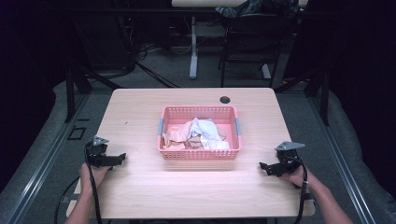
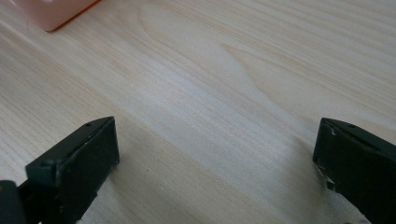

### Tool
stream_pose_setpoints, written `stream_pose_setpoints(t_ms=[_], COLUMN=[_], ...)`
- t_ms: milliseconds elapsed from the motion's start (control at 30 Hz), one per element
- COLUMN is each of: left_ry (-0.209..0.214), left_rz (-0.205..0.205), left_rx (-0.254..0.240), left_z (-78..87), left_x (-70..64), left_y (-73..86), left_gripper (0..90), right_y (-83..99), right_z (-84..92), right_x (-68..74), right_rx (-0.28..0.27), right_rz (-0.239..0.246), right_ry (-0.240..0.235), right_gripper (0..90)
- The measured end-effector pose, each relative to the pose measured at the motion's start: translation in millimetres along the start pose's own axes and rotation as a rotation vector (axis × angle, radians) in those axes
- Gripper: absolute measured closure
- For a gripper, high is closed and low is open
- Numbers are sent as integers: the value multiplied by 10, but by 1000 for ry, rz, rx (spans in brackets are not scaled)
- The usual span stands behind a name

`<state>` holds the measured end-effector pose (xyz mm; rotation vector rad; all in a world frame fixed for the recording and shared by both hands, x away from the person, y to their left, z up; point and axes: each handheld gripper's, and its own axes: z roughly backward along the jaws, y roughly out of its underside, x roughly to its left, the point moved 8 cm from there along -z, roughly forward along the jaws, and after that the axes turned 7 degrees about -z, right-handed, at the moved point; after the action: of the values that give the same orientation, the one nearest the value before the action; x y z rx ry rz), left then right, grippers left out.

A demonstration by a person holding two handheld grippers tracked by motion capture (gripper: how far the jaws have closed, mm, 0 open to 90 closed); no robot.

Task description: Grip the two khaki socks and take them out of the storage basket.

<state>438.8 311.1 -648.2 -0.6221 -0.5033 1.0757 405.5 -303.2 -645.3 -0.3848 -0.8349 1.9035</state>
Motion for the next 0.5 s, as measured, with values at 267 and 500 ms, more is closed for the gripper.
stream_pose_setpoints(t_ms=[267, 500], left_ry=[-4, -12], left_rz=[5, 12], left_rx=[6, 31], left_z=[2, 10], left_x=[-2, 4], left_y=[-1, 0], left_gripper=[1, 1], right_y=[-2, -3], right_z=[-1, -2], right_x=[4, 5], right_rx=[-3, -3], right_rz=[1, 1], right_ry=[0, -2], right_gripper=[0, 0])
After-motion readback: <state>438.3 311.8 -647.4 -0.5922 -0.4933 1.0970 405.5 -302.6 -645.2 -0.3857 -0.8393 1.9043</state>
